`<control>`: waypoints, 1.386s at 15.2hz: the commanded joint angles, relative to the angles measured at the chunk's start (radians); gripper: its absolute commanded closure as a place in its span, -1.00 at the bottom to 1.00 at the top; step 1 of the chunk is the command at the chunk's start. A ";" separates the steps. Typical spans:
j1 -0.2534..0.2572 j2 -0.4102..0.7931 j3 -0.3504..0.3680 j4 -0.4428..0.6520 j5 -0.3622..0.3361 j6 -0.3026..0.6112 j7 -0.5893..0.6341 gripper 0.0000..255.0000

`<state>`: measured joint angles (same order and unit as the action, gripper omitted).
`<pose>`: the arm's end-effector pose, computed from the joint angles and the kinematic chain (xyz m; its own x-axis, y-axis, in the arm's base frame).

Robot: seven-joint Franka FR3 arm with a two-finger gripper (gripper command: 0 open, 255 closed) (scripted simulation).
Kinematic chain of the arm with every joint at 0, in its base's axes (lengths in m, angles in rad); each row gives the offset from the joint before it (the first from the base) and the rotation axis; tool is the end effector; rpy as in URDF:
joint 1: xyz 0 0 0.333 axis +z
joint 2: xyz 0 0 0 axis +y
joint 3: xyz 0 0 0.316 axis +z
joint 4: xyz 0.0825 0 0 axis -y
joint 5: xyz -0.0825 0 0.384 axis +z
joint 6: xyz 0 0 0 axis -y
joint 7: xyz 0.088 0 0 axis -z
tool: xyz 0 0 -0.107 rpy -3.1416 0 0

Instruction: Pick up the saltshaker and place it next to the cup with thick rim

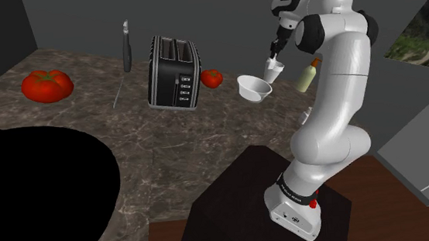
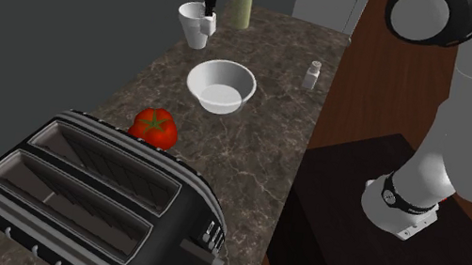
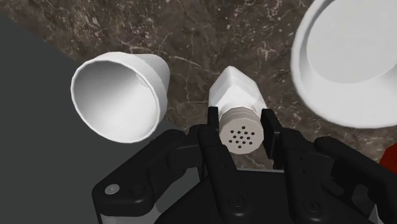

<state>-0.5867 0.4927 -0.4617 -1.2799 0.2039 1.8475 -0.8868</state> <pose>0.4248 -0.5637 0.5020 0.9878 -0.1397 0.0692 -0.1463 -0.9840 0.1020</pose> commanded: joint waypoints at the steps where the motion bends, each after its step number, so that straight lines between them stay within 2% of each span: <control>1: 0.004 -0.003 0.000 -0.030 0.000 0.027 -0.001 1.00; 21: 0.016 0.042 0.019 -0.234 0.029 0.271 -0.023 1.00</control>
<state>-0.5705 0.5334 -0.4438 -1.5018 0.2313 2.1045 -0.9080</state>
